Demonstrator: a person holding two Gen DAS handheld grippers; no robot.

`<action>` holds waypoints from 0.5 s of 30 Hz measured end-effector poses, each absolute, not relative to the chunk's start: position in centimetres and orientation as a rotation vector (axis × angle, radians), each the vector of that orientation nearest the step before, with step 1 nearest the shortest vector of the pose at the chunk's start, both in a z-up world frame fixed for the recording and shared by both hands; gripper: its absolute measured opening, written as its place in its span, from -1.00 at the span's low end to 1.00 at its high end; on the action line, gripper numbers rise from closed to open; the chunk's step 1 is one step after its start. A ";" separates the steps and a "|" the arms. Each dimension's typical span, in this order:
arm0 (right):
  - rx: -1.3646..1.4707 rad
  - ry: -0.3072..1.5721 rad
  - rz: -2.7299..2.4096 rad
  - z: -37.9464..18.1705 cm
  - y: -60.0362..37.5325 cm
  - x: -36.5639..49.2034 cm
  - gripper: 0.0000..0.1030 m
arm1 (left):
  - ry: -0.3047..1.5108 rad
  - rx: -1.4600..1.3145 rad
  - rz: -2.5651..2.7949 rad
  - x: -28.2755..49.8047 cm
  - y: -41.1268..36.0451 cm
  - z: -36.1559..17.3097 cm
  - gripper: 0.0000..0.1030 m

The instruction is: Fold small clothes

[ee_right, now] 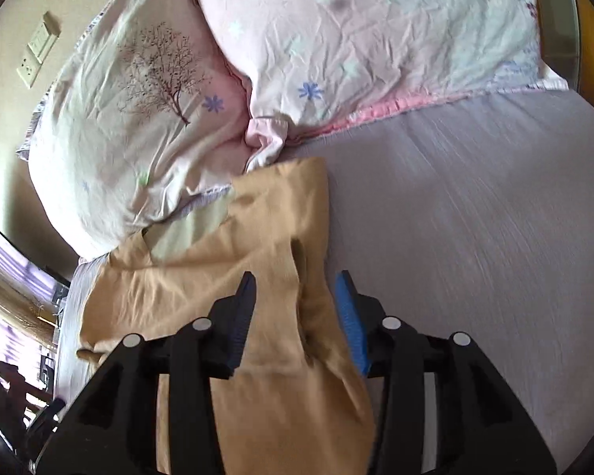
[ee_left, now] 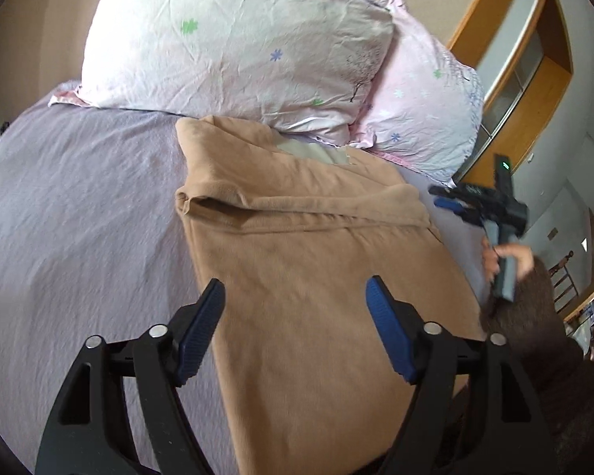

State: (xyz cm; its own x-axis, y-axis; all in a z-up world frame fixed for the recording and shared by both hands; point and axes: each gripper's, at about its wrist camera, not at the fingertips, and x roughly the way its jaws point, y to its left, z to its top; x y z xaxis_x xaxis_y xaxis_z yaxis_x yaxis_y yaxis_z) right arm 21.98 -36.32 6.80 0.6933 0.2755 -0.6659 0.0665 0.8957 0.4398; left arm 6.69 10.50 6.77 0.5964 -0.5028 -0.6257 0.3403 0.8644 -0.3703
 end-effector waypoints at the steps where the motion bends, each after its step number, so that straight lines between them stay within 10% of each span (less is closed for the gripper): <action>1: 0.452 0.807 0.123 6.7 -36.1 23.0 -0.17 | 0.787 -0.216 -0.489 6.2 10.6 6.9 0.51; 5: 0.407 0.824 0.122 6.2 -35.1 26.4 -0.30 | 0.782 -0.208 -0.466 5.1 10.9 7.1 0.51; 7: 0.284 0.881 0.104 5.2 -33.9 27.0 -0.95 | 0.786 -0.213 -0.456 5.0 11.0 6.9 0.51; 15: 0.354 0.808 0.090 7.5 -35.9 22.3 -0.52 | 0.805 -0.234 -0.476 5.0 11.2 5.9 0.51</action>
State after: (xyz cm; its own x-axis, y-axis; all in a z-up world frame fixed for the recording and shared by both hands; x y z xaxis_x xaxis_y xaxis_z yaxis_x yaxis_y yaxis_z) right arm 22.26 -35.92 7.48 0.6904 0.2122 -0.6916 0.0553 0.9377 0.3429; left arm 5.03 11.16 5.88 0.5956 -0.4925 -0.6346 0.3180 0.8700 -0.3768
